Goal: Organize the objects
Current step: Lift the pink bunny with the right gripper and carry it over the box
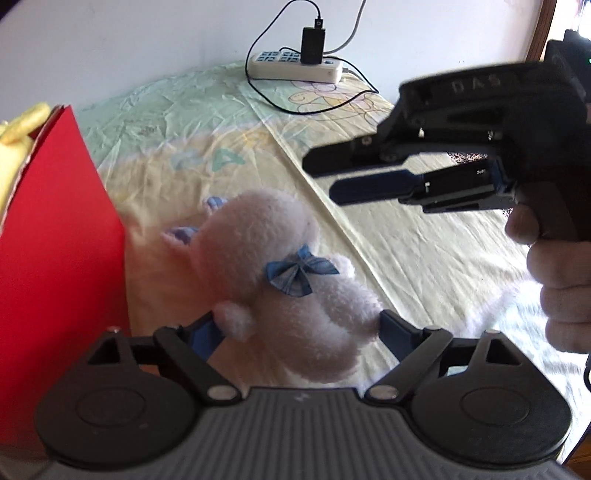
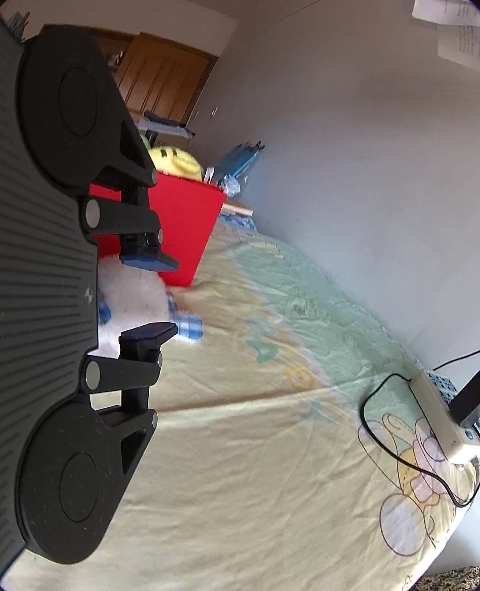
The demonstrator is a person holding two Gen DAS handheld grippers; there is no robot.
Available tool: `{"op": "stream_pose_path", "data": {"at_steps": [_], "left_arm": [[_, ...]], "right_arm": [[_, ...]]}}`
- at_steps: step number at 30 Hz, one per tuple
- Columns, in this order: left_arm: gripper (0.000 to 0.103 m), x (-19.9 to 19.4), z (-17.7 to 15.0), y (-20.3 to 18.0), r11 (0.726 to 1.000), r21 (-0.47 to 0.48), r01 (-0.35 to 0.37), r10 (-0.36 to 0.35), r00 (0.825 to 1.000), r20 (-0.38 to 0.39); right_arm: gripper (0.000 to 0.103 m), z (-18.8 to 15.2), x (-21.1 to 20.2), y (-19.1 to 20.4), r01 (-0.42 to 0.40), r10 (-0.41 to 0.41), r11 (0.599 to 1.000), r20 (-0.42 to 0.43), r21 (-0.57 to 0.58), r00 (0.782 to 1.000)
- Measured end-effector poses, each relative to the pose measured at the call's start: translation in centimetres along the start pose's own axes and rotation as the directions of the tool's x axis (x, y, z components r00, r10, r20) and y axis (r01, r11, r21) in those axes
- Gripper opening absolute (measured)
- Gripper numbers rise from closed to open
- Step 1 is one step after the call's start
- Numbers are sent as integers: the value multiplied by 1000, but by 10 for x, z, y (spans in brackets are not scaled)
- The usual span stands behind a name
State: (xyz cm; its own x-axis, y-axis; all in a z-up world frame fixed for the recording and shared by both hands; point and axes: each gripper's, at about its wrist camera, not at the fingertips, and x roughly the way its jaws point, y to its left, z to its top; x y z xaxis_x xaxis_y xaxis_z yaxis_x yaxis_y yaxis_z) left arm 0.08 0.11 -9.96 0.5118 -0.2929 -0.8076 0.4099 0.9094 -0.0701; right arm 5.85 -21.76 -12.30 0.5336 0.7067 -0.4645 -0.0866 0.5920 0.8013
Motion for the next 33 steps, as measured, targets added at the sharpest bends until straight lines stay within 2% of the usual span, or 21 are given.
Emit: {"op": "stream_pose_path", "data": {"at_steps": [3,7,12,19,29,33], "left_arm": [[93,2,1,5,1000,-13,24,-24,1000,-12],[95,6,6,9,999,-6,33,-33,999,-19],[93,11,8,13,1000,-17,25,-25,999,-33],[90,2,9,16,999,-37,12,-13,1000,-17],[90,-26,10,-7,1000,6,30,-30,999,35],[90,-42,14,-18,999,34,11,-13,998,64]], "right_arm": [[37,-5,9,-13,10,-9,1000,-56,15,998],[47,-13,19,-21,-24,30,998,-101,63,994],[47,-20,25,-26,-87,105,986,-126,140,986],[42,-35,22,-13,-120,142,982,-154,143,978],[42,-40,-16,11,-113,121,990,-91,89,989],[42,-43,-32,25,-122,125,991,-63,51,990]]}}
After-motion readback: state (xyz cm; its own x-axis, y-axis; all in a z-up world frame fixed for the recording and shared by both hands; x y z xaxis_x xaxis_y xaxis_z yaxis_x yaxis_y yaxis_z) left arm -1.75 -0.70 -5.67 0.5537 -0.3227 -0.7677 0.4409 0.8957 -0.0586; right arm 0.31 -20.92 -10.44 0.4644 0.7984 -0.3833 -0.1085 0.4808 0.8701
